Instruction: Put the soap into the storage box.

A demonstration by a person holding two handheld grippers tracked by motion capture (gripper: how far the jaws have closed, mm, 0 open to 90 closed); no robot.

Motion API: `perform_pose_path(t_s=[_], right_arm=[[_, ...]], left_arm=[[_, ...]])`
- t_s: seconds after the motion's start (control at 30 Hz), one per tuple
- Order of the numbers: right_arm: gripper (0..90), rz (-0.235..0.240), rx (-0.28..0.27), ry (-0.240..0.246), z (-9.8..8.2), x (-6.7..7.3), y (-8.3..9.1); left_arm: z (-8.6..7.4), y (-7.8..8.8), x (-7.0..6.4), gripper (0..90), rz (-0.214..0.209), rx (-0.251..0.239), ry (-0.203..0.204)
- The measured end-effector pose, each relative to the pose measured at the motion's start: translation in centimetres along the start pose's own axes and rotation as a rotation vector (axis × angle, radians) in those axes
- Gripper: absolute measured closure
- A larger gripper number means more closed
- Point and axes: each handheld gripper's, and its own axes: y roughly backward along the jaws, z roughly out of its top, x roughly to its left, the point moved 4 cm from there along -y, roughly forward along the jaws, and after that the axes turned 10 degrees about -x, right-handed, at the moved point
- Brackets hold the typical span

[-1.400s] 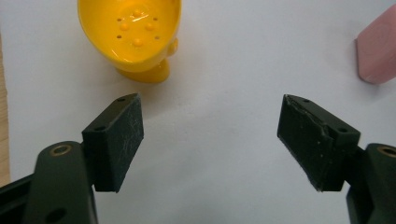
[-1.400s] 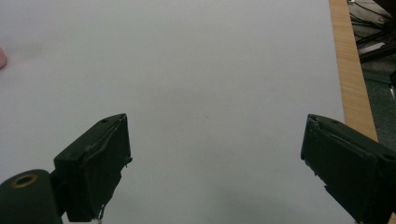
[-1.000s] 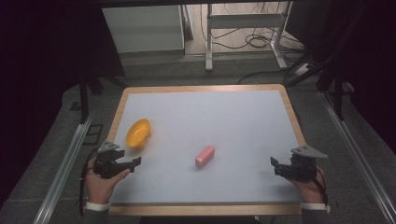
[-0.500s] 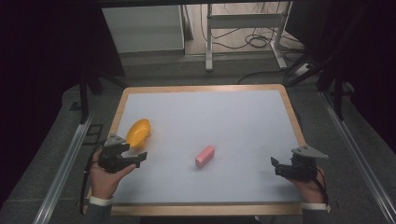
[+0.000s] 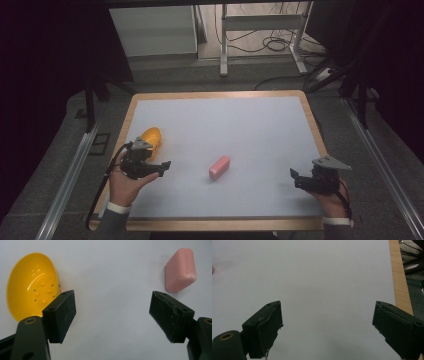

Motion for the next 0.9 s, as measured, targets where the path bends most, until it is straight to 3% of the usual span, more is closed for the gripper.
perform_pose_path(t_s=[0.23,0.9], right_arm=[[9.0,0.001,0.006,0.001,-0.1,0.0,-0.1],[8.9,-0.002,0.003,0.004,-0.2,0.0,-0.1]], left_arm=[[1.0,-0.3,-0.5,22.0,-0.024,-0.008,0.004],[2.9,-2.2,-3.7,21.1,-0.066,0.03,-0.081]])
